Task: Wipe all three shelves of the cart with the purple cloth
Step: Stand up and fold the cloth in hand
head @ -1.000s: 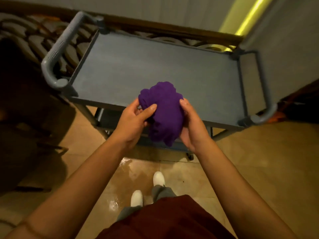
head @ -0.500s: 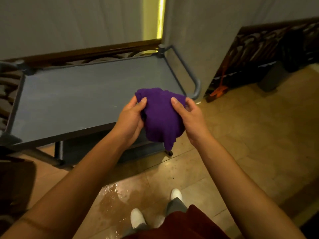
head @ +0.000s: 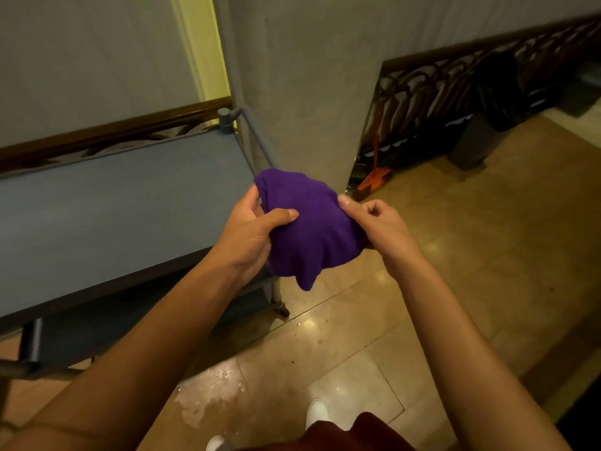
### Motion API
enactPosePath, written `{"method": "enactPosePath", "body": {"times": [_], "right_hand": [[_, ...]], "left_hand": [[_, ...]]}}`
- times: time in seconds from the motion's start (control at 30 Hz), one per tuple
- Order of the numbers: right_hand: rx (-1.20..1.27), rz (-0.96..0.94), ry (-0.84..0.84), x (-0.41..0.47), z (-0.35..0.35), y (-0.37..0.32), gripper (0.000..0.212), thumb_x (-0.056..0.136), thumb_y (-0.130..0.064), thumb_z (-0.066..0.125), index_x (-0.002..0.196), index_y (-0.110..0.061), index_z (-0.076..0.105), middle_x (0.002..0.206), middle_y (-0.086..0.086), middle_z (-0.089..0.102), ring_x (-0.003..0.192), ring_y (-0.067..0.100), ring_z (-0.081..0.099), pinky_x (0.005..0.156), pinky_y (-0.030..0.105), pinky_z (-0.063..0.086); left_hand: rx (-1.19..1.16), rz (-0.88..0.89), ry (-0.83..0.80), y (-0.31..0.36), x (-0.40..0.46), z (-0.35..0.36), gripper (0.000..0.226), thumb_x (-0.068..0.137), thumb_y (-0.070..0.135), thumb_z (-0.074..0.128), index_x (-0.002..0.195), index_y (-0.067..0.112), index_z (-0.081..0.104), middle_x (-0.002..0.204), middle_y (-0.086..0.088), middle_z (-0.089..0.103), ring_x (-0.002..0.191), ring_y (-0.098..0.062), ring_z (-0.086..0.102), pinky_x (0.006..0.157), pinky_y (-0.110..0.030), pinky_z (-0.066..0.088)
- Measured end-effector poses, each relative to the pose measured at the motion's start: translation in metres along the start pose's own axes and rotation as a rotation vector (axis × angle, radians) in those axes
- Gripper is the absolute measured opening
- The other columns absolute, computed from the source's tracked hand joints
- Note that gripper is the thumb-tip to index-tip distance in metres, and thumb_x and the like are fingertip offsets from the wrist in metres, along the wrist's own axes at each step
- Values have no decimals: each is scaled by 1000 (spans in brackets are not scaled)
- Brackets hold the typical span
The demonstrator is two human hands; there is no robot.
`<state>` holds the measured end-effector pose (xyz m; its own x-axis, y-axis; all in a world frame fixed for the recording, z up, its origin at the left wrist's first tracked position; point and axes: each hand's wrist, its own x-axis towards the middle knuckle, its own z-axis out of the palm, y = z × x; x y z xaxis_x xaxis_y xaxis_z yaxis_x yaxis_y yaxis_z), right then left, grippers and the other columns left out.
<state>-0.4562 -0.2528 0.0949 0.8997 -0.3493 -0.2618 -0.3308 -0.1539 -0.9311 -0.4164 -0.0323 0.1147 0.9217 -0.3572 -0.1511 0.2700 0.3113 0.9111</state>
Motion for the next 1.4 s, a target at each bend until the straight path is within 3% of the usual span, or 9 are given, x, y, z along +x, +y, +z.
{"method": "enactPosePath", "body": {"times": [0.13, 0.27, 0.43, 0.57, 0.7, 0.8, 1.07, 1.23, 1.4], "right_hand": [[181, 303, -230, 32, -54, 18, 97, 60, -99, 46, 106, -17, 68, 89, 8, 77, 86, 28, 75, 75, 42, 61], [310, 282, -328, 61, -64, 22, 93, 72, -95, 40, 118, -19, 68, 124, 13, 71, 116, 31, 68, 105, 53, 49], [760, 161, -322, 98, -77, 3, 67, 85, -64, 66, 133, -19, 61, 134, 6, 68, 120, 22, 67, 93, 38, 58], [613, -7, -172, 144, -91, -8, 57, 87, -23, 76, 139, -31, 58, 139, 2, 62, 122, 16, 65, 92, 31, 57], [445, -158, -100, 200, -89, -30, 61, 78, -31, 81, 135, -40, 59, 132, -9, 62, 116, 7, 66, 91, 24, 56], [360, -266, -149, 242, -81, -47, 68, 78, -21, 81, 134, -49, 56, 142, -9, 53, 122, 10, 62, 95, 29, 56], [172, -269, -375, 370, -32, -113, 72, 80, -4, 70, 139, -41, 54, 145, 3, 55, 126, 20, 60, 105, 42, 53], [84, -349, -568, 431, 18, -139, 76, 80, 3, 68, 139, -43, 54, 142, -7, 53, 126, 11, 57, 99, 24, 52], [40, -395, -862, 485, 76, -160, 76, 78, 13, 63, 142, -27, 54, 138, 2, 59, 125, 19, 59, 110, 41, 47]], "left_hand": [[-48, 25, -30, -10, 34, 54, 74, 66, -6, 75, 128, 28, 55, 118, 10, 74, 112, -12, 69, 86, -27, 57], [-48, -1, -59, -25, 64, 90, 71, 68, -11, 72, 124, 30, 58, 113, 11, 75, 107, -12, 70, 81, -26, 58], [-59, -1, -46, -40, 107, 112, 70, 71, -16, 68, 127, 25, 57, 121, 5, 73, 116, -17, 67, 90, -31, 57], [-24, 58, 44, -42, 147, 119, 67, 80, -18, 65, 134, 20, 53, 130, -2, 67, 121, -20, 65, 96, -37, 55], [54, 143, 133, -44, 197, 121, 60, 82, -11, 68, 122, 33, 56, 127, 3, 68, 120, -17, 65, 103, -47, 52], [46, 171, 154, -41, 236, 119, 63, 84, -10, 68, 121, 39, 54, 128, 9, 66, 121, -13, 64, 105, -47, 51], [116, 181, 328, -9, 332, 84, 68, 88, 4, 71, 117, 61, 48, 115, 38, 63, 111, 7, 62, 105, -51, 49], [94, 232, 502, -4, 369, 45, 76, 82, 14, 77, 144, 41, 42, 138, 18, 56, 130, -9, 55, 110, -47, 47], [63, 355, 753, 0, 391, 24, 69, 76, 20, 79, 132, 48, 50, 141, 7, 60, 130, -14, 57, 110, -46, 46]]}}
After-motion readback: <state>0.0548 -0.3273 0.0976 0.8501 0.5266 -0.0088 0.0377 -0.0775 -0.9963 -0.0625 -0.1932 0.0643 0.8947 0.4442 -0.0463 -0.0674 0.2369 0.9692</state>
